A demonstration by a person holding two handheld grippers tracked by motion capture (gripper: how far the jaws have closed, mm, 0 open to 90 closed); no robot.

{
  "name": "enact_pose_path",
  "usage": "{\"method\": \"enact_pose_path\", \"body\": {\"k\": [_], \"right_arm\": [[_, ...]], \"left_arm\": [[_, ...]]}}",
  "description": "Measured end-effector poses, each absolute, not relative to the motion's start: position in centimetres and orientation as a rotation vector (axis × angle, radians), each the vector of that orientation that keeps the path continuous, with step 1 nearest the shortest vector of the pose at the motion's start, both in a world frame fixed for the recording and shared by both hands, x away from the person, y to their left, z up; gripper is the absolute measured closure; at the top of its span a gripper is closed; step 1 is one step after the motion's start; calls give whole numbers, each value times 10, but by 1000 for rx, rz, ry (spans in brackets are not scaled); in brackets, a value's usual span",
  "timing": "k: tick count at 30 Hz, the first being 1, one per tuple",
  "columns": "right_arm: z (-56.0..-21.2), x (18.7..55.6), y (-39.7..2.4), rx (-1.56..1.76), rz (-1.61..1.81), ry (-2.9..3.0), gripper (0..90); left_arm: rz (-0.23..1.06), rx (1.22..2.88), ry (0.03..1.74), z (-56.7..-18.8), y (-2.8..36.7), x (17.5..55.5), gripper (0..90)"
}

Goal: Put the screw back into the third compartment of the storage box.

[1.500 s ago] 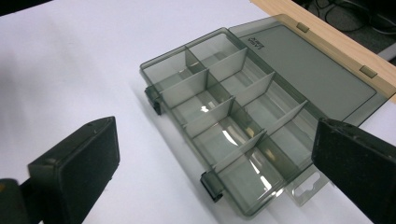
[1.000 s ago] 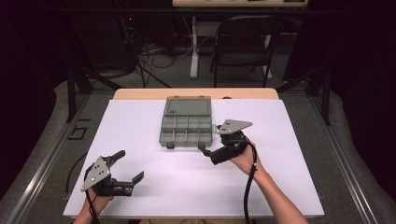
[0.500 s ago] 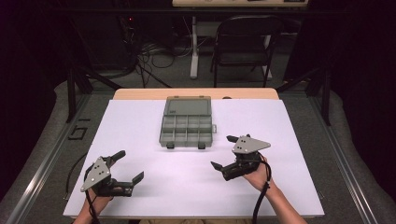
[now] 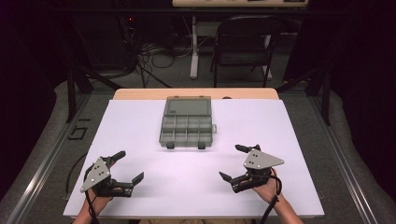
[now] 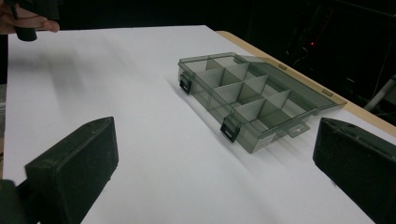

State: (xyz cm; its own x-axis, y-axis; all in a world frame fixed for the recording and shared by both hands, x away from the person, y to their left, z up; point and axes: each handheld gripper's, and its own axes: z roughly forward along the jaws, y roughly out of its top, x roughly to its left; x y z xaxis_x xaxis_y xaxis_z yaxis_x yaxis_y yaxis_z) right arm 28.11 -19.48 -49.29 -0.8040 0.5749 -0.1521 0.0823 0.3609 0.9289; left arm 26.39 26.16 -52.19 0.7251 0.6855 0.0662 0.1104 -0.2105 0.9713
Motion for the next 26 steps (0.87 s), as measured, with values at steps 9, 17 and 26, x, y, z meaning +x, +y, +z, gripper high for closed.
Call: {"method": "enact_pose_path", "body": {"k": [9,17,26], "right_arm": [[-503,269,-211,576,1462,2149,0],[-508,256,-225,581,1479,2110,0],[-508,257,-224,593,1459,2098,0]], "left_arm": [[596,1732,637,-523,260,264,1],[596,1740,630,-523,260,265,0],[592,1749,633,-524,259,268,0]]}}
